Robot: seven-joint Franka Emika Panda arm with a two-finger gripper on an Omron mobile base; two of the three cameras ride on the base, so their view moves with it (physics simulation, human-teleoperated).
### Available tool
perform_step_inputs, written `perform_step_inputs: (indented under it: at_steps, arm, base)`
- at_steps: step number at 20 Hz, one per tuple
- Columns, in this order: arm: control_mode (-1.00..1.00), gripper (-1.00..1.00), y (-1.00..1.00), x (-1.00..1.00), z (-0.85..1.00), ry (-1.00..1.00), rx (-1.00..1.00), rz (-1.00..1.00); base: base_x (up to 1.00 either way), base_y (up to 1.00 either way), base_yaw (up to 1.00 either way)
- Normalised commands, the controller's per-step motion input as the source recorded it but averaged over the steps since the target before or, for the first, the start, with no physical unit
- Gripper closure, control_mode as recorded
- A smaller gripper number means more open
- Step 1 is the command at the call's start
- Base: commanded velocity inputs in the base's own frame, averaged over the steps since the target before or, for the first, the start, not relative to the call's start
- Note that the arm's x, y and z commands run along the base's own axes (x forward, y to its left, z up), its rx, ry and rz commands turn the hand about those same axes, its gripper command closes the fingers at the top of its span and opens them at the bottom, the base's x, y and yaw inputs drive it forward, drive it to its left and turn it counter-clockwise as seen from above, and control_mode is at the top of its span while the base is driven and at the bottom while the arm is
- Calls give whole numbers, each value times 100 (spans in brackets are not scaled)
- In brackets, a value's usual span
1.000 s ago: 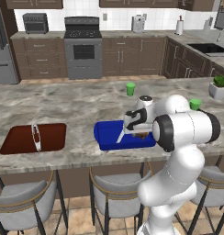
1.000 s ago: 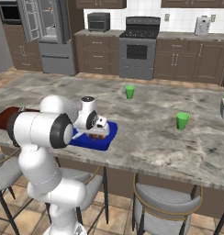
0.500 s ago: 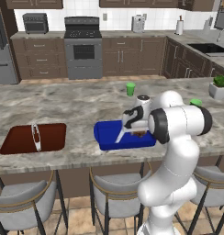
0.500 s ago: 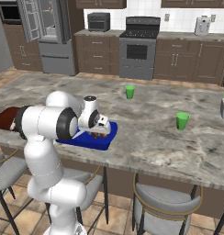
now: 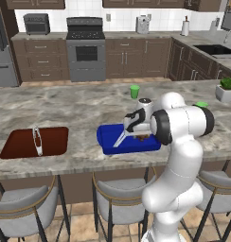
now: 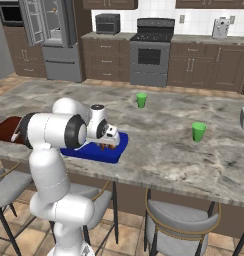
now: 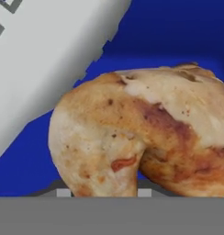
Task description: Gather the onion and mushroom from the fridge and place them on a tray on the dining counter. Then gather the chicken drumstick and fish from the fridge and place them on the other tray.
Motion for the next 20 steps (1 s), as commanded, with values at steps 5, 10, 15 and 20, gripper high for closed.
perform_step_inputs:
  at_steps: [5,10,15,20]
  arm:
    - [-100,-100,0,-22,1,-9,0,0]
    - [-100,-100,0,-45,35,-10,0,0]
    - [-100,-100,6,-27,25,-7,0,0]
    - [-100,-100,9,13,-4,-11,0,0]
  base:
    - [0,0,0]
    - [0,0,0]
    - [0,0,0]
    - [0,0,0]
